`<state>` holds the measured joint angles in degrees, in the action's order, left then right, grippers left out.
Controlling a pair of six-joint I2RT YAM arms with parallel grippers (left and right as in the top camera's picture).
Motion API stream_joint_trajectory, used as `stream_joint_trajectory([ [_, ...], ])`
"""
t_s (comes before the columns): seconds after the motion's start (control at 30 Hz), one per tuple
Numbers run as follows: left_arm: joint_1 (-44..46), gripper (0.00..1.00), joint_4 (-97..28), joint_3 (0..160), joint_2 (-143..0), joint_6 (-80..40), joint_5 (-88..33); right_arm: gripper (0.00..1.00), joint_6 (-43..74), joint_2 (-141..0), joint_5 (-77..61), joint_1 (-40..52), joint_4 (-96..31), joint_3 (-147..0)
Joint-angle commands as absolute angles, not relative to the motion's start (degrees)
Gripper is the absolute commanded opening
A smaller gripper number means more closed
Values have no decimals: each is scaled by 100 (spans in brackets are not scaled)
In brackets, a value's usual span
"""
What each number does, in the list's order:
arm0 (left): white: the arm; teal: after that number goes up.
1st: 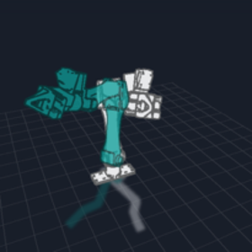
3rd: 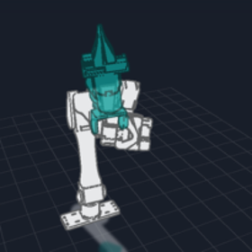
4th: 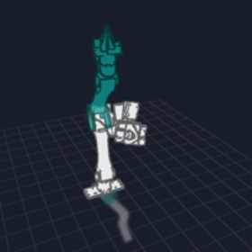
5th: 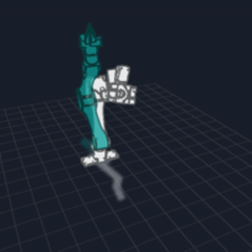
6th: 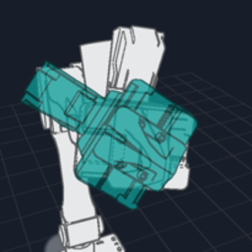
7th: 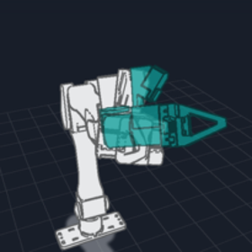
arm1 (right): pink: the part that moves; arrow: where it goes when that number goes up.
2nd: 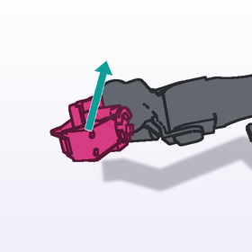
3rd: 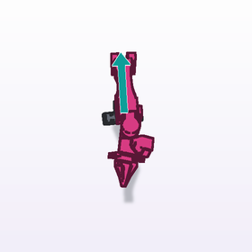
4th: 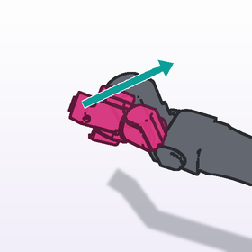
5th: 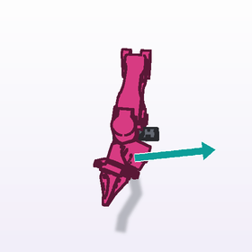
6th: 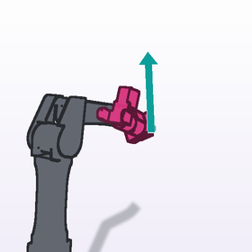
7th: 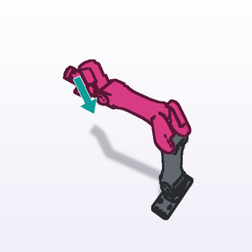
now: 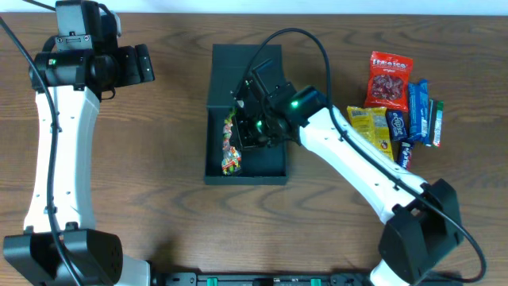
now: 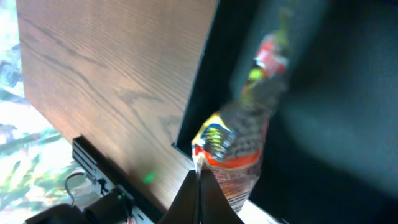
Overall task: Pack container
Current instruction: 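Carry the Haribo bag into the black box and release it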
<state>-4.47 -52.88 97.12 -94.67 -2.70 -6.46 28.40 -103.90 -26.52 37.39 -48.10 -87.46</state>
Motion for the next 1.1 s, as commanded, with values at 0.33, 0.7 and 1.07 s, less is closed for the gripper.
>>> stream_joint_trajectory([
  [0.33,-464,95,-5288,9767,-9522,-169,-1015,1,3387,-10420,-2510,3822,-3688,-7832],
  [0.7,-464,95,-5293,9767,-9522,-167,-1013,1,3385,-10479,-1350,3789,-3907,-7220],
  [1.07,-464,95,-5295,9765,-9522,-167,-1013,38,3380,-10672,-449,3734,-4276,-7218],
])
